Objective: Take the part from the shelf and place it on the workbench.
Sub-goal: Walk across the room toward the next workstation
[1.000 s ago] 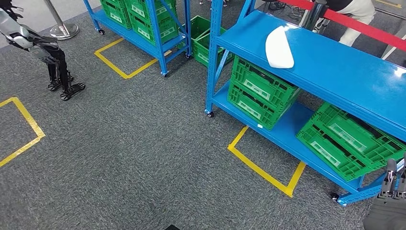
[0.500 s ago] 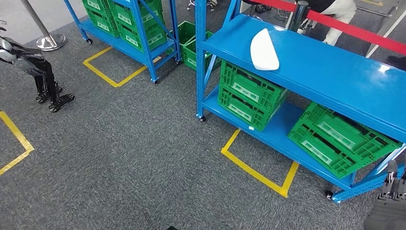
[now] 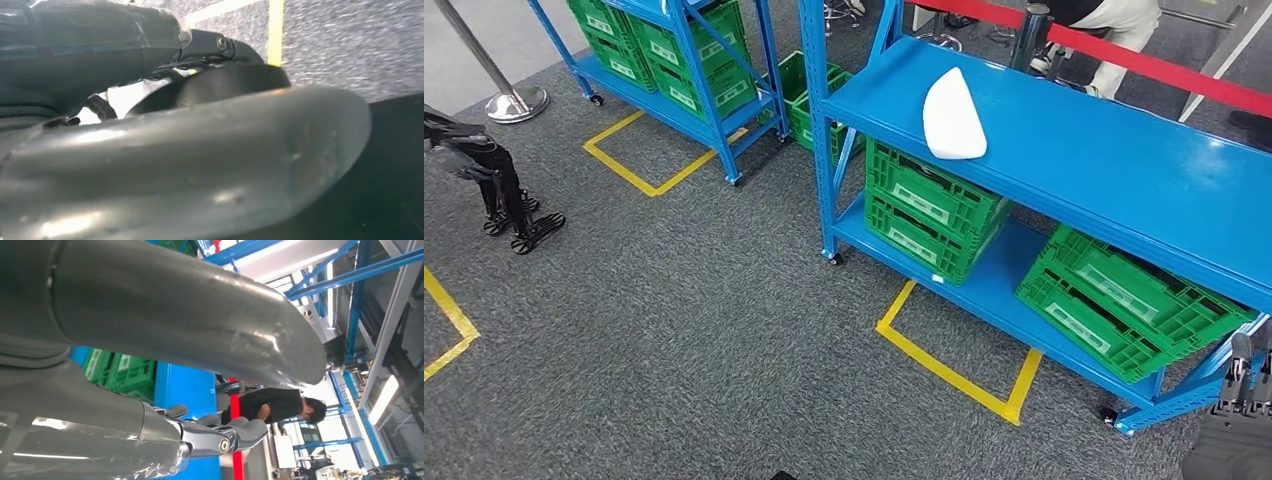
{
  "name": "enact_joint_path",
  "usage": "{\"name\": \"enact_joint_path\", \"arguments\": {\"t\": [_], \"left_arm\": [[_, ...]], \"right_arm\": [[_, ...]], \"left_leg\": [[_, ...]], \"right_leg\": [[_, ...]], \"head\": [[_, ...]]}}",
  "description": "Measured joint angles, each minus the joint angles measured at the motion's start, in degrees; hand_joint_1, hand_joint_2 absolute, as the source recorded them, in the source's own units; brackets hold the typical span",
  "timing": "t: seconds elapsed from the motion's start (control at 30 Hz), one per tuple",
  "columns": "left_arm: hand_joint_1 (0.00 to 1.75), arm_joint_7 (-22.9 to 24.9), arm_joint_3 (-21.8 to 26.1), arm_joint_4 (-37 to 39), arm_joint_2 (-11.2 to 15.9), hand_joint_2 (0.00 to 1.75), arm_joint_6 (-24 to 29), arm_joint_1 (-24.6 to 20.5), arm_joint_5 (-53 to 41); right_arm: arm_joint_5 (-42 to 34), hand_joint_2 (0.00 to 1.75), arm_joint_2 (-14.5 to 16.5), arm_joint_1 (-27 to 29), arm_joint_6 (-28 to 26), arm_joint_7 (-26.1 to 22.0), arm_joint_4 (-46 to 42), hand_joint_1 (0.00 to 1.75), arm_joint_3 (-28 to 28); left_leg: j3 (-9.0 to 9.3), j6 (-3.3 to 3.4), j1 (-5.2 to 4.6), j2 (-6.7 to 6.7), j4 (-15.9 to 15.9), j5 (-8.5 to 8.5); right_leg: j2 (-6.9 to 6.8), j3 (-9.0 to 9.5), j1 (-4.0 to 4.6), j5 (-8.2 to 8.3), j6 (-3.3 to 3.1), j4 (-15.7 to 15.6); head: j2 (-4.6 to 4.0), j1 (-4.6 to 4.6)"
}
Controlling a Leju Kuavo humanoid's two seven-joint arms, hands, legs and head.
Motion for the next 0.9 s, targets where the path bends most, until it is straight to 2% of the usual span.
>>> {"name": "enact_joint_path", "arguments": {"t": [0.03,0.1,0.23,0.43,0.9], "left_arm": [[0.0,0.0,0.0,0.0,0.0,0.0,0.0,0.1,0.0],[0.0,0.0,0.0,0.0,0.1,0.0,0.1,0.1,0.0],[0.0,0.1,0.0,0.1,0.0,0.0,0.1,0.0,0.0],[0.0,0.1,0.0,0.1,-0.1,0.0,0.1,0.0,-0.1],[0.0,0.1,0.0,0.1,-0.1,0.0,-0.6,0.0,-0.8]], "right_arm": [[0.0,0.0,0.0,0.0,0.0,0.0,0.0,0.0,0.0],[0.0,0.0,0.0,0.0,0.0,-0.1,0.1,0.0,0.0],[0.1,0.0,0.0,-0.1,0.0,-0.2,0.1,0.0,-0.1],[0.5,0.0,0.0,-0.1,0.0,-0.2,0.1,0.0,-0.3],[2.0,0.0,0.6,-0.2,0.0,-0.7,0.1,0.0,-1.0]], "left_leg": [[0.24,0.35,-0.2,-0.01,-1.1,0.97],[0.49,0.66,-0.3,-0.19,-1.2,0.95],[0.77,0.24,-0.06,-0.35,-1.7,1.05],[0.86,0.87,-0.29,-0.31,-1.7,0.44],[1.3,1.2,-0.41,-0.24,-1.5,0.45]], "right_leg": [[0.03,0.15,-0.01,-0.4,0.36,0.0],[0.08,0.46,-0.03,-0.92,1.02,-0.3],[0.01,1.07,0.11,-0.79,0.8,-0.6],[-0.11,1.61,-0.03,-1.15,0.9,-1.7],[-0.15,2.04,-0.12,-1.01,1.64,-2.2]], "head": [[0.0,0.02],[0.0,0.02],[0.0,0.01],[0.0,0.01],[0.0,-0.02]]}}
